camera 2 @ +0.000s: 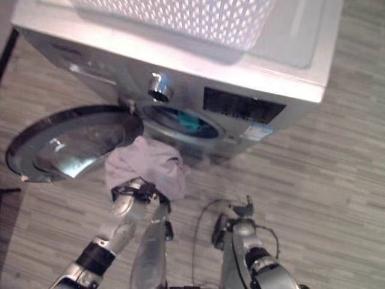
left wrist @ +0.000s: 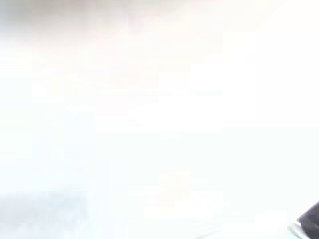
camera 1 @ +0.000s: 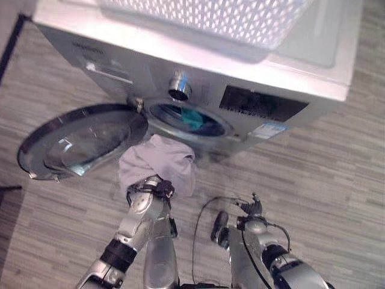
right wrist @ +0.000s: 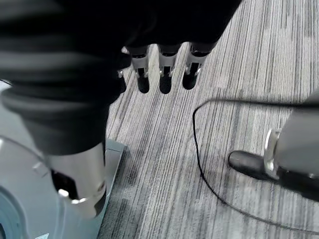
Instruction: Grab the laundry basket,head to the washer,open it,put in the laundry and shut it.
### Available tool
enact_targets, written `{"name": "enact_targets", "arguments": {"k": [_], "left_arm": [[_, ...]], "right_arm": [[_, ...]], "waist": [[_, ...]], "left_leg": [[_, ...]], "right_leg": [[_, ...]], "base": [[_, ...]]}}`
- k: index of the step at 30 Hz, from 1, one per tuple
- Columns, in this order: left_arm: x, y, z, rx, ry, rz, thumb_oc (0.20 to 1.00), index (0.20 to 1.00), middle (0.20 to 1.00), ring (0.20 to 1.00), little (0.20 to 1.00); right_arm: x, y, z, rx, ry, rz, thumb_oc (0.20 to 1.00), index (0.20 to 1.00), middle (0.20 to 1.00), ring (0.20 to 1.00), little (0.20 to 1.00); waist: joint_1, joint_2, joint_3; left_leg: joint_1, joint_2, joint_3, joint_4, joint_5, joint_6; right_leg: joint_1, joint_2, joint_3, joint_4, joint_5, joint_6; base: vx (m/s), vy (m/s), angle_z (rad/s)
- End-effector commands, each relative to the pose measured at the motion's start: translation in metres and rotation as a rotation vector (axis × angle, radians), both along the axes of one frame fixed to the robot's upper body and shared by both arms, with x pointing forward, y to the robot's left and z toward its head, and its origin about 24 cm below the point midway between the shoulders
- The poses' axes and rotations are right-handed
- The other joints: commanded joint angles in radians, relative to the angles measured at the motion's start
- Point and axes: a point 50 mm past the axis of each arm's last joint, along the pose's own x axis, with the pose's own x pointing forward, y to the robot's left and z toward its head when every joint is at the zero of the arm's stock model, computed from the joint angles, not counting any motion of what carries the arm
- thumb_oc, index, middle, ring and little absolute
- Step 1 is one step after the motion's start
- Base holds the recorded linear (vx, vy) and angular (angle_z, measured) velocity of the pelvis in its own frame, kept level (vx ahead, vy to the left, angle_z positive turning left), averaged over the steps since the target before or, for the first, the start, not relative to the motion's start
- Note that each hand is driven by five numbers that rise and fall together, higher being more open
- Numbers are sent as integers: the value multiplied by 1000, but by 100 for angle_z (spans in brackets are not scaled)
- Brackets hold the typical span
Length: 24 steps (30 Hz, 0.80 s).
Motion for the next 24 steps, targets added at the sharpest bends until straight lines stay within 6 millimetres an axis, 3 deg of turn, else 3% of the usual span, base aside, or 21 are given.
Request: {"name": "enact_targets", "arguments": {"k": [1,9,14,17,24], "left_arm": [[-1,-9,40,-50,-217,12,200,200,200,200,200],[8,-19,53,0,-268,4,200,200,200,200,200],[24,-21,78,81,-352,72,200,200,200,200,200],[40,-11,100,126,-402,190,200,200,200,200,200],[53,1,133,95,-470,319,200,200,200,200,200]], "right_arm": [[-3,4,1,23,-39,-48,1000,1000,1000,1000,1000],[18,17,22,69,-135,-64,1000,1000,1000,1000,1000],[35,28,44,112,-239,-61,1000,1000,1000,1000,1000],[44,38,62,161,-336,-56,1000,1000,1000,1000,1000],[57,40,89,209,-467,-87,1000,1000,1000,1000,1000]], "waist": [[12,-18,-20],[16,-32,4],[9,-53,19],[-8,-78,25],[-42,-116,21]], "left_leg": [[-56,-13,8,-27,-1,-16],[-141,-30,-7,-5,-20,-10],[-208,-38,-26,1,-32,-1],[-266,-41,-47,6,-43,6],[-376,-60,-77,30,-71,17]], "right_leg": [[105,51,8,-240,47,-25],[39,45,-5,-246,53,-18],[-46,36,-10,-213,53,-10],[-108,32,-11,-197,61,-1],[-190,35,-21,-213,77,17]], "base": [[0,0,0],[14,5,2],[23,4,1],[33,9,-1],[59,3,0]]}}
